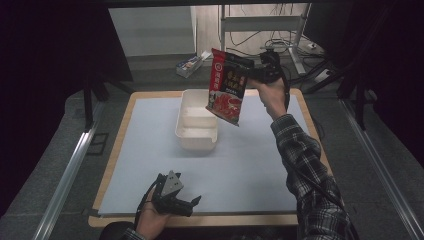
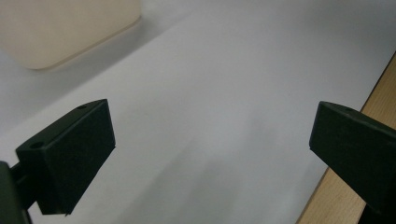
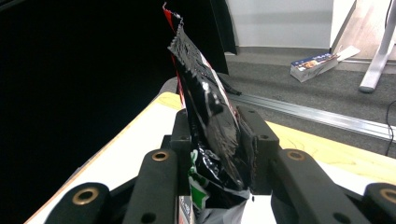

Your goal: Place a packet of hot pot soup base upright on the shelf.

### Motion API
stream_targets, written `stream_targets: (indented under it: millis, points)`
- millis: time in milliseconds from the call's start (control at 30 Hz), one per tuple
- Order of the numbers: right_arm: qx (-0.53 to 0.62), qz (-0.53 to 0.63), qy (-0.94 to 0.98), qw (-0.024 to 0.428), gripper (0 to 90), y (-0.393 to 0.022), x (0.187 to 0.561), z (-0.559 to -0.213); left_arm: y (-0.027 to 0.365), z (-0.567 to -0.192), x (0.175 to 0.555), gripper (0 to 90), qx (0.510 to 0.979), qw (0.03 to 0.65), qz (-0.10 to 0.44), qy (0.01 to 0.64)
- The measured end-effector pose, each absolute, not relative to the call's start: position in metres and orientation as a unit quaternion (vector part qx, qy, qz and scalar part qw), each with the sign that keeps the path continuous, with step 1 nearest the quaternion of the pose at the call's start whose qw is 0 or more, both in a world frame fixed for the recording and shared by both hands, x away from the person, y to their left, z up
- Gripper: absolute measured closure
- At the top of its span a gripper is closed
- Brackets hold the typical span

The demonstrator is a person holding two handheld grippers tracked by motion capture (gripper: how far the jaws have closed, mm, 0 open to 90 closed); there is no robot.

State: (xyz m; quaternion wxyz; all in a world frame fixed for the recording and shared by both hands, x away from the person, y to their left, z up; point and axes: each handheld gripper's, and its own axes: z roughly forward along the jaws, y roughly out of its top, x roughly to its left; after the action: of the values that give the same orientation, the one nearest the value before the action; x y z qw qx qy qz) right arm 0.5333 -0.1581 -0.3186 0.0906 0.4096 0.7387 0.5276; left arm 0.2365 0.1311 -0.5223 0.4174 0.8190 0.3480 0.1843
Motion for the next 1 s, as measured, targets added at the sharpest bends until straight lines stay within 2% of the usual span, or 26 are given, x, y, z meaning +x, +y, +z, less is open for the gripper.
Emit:
stream_targets:
  millis: [1000]
  points:
    - [0.376,0.536,0.748,0.109,69.5,-0.092,0.586,-0.337,0.138,-0.520,0.239,0.2,0.811,0.424,0.187,0.357]
